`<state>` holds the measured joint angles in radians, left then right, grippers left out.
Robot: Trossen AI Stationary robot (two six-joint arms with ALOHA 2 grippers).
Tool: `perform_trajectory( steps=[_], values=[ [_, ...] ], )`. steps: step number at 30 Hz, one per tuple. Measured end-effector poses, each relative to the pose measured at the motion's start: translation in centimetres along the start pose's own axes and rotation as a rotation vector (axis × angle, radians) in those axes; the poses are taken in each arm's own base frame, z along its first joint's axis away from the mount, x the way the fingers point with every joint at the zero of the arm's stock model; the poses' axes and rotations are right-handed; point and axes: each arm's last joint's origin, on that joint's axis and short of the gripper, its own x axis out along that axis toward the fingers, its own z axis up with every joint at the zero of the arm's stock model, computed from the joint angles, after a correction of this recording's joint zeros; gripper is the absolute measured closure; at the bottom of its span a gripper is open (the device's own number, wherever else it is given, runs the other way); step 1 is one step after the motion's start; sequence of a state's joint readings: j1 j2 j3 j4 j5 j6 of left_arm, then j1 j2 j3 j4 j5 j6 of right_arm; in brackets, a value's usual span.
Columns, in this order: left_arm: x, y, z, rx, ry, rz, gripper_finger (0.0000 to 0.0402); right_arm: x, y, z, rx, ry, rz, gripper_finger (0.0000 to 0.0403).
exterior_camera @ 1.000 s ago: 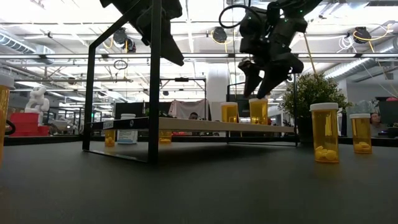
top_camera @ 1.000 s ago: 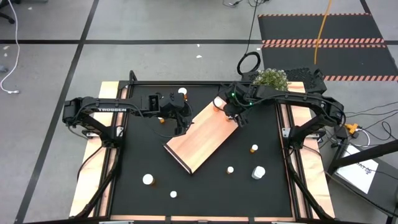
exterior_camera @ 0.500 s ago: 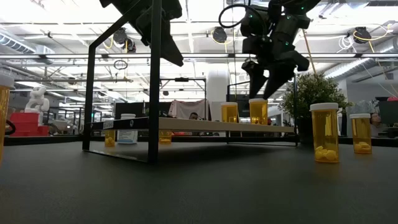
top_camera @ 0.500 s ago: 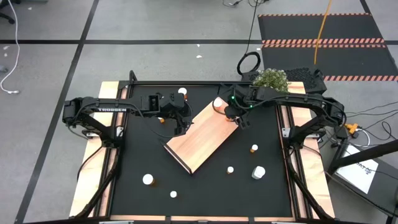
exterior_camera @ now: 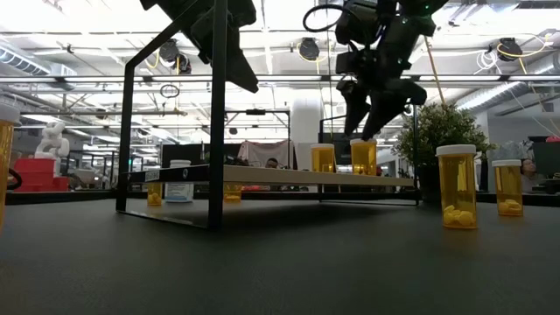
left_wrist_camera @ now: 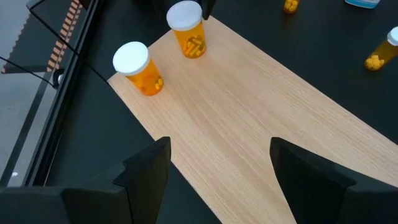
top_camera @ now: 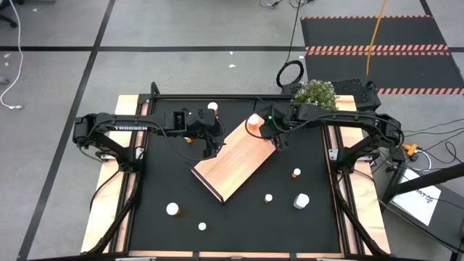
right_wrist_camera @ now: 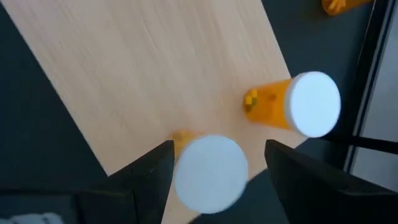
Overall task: Pick and place medicine bottles onto shelf by color
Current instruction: Align the large orange pill bottle with the other large pill bottle on the shelf, then put the small orange pill bottle on the shelf
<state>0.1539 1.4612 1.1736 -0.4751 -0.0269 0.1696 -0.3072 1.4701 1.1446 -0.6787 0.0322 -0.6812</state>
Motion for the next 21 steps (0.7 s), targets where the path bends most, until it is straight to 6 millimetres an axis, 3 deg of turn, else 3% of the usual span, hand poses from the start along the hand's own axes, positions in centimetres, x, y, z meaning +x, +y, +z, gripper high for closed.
perform_trajectory(
  steps=[6,12,21],
  values=[
    [0.0,-0.4,0.1,0.013,-0.002,-0.009,0.0128,-2.0,2.5,1.4,0.129,-0.058,0.028,0.0156],
    [0.0,-1.0,0.2,0.026,-0.01,-0.022,0.0128,-5.2,6.9,2.6,0.282,-0.072,0.039,0.0156],
    [-0.1,-2.1,0.7,0.038,-0.045,-0.043,0.0128,-7.7,13.0,2.3,0.447,0.044,0.119,0.0156]
  ],
)
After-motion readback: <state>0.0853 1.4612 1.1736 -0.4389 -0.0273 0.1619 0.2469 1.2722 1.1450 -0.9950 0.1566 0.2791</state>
